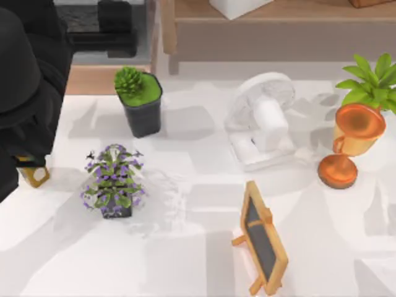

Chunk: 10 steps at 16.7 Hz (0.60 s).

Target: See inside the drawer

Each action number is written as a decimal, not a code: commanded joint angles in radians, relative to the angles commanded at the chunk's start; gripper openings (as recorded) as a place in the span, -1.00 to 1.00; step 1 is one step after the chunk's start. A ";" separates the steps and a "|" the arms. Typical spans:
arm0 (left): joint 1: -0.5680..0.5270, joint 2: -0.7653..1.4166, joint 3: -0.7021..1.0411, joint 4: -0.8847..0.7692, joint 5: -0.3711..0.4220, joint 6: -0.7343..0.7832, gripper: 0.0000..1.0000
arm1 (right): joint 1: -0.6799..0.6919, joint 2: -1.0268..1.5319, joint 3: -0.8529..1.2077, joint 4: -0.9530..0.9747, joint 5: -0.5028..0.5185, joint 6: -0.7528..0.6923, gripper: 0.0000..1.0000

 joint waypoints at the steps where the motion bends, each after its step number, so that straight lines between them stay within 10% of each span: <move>1: -0.005 0.008 0.006 0.003 -0.005 0.000 1.00 | 0.000 0.000 0.000 0.000 0.000 0.000 1.00; 10: 0.089 0.060 0.029 0.054 0.058 0.097 1.00 | 0.000 0.000 0.000 0.000 0.000 0.000 1.00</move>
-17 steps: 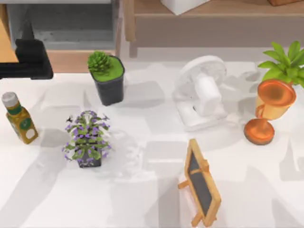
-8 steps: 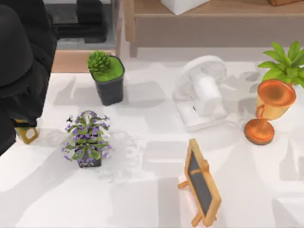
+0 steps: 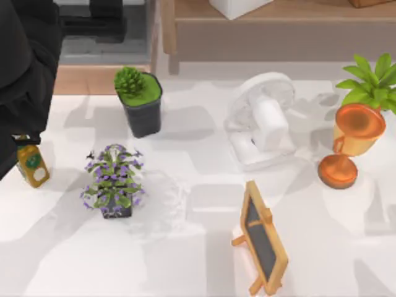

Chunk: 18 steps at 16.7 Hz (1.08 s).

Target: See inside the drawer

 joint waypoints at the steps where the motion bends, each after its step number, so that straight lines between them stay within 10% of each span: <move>1: 0.040 0.028 0.013 0.024 0.030 0.046 1.00 | 0.000 0.000 0.000 0.000 0.000 0.000 1.00; 18: 0.871 0.935 0.296 0.655 0.882 1.290 1.00 | 0.000 0.000 0.000 0.000 0.000 0.000 1.00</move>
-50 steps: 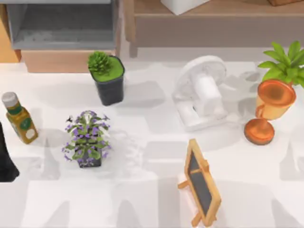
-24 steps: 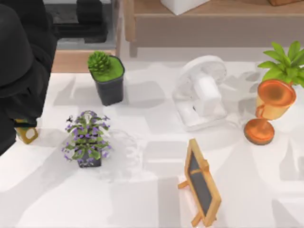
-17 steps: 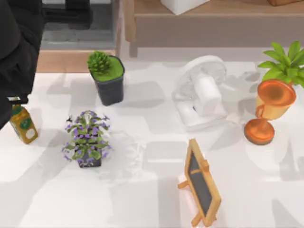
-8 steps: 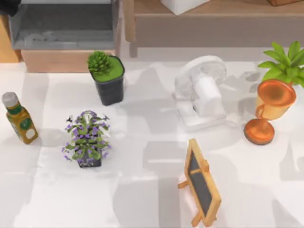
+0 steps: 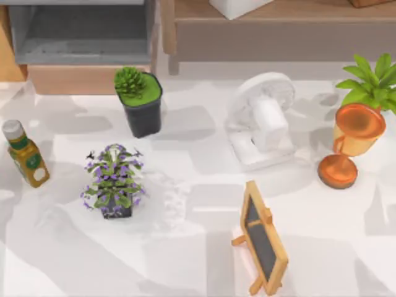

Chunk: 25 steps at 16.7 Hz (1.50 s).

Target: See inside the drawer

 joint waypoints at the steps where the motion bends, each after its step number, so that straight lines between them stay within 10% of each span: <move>1: 0.022 0.046 0.008 0.024 0.037 0.052 1.00 | 0.000 0.000 0.000 0.000 0.000 0.000 1.00; 21: 0.046 0.216 0.139 0.023 0.103 0.179 1.00 | 0.000 0.000 0.000 0.000 0.000 0.000 1.00; 25: 0.046 0.216 0.139 0.023 0.103 0.179 0.40 | 0.000 0.000 0.000 0.000 0.000 0.000 1.00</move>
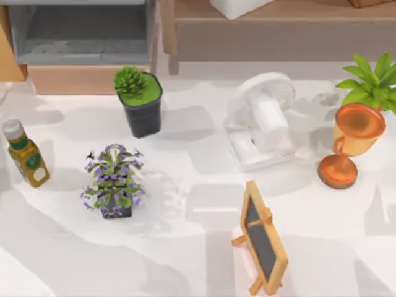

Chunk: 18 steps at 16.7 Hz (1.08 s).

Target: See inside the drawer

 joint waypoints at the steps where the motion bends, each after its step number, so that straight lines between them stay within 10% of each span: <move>1: 0.000 0.000 0.000 0.000 0.000 0.000 0.25 | 0.000 0.000 0.000 0.000 0.000 0.000 1.00; 9: 0.000 0.000 0.000 0.000 0.000 0.000 -0.96 | 0.000 0.000 0.000 0.000 0.000 0.000 1.00; 18: 0.004 0.009 -0.001 -0.009 0.000 -0.005 -1.00 | 0.000 0.000 0.000 0.000 0.000 0.000 1.00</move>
